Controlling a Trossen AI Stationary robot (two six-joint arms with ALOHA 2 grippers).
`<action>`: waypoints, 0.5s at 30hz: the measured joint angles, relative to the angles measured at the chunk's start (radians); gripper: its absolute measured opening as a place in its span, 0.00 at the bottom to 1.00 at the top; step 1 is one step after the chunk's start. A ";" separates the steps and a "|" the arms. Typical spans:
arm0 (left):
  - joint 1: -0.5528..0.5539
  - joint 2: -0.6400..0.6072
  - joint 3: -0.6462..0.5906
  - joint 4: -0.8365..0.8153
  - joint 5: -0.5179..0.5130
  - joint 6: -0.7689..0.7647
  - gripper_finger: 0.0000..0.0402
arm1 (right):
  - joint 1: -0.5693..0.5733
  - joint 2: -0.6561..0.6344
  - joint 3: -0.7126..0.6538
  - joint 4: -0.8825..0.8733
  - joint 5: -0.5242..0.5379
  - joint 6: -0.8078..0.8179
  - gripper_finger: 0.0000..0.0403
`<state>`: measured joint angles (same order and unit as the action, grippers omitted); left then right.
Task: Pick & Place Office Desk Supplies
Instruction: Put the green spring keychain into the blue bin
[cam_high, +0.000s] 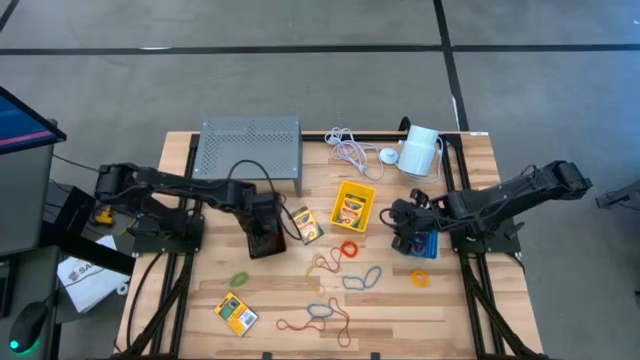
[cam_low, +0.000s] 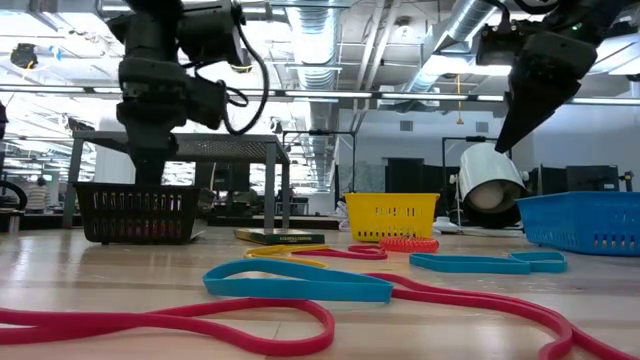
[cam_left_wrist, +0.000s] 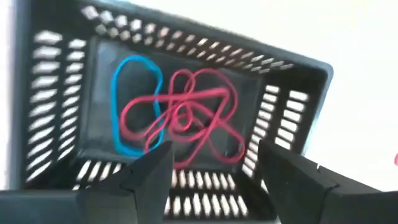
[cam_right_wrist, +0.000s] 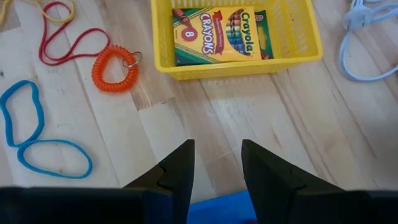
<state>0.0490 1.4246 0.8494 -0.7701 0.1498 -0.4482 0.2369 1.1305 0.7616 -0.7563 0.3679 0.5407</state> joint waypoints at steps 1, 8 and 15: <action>0.003 -0.012 0.000 -0.002 0.009 0.001 0.57 | 0.004 0.000 0.000 0.000 0.000 -0.002 0.32; -0.017 -0.173 0.000 -0.059 0.094 0.021 0.49 | 0.005 0.000 0.000 -0.002 0.000 -0.002 0.32; -0.210 -0.285 0.001 -0.069 0.097 -0.122 0.42 | 0.005 0.000 0.000 -0.003 0.000 -0.002 0.32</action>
<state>-0.1609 1.1400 0.8501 -0.8394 0.2470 -0.5705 0.2420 1.1305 0.7612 -0.7591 0.3679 0.5388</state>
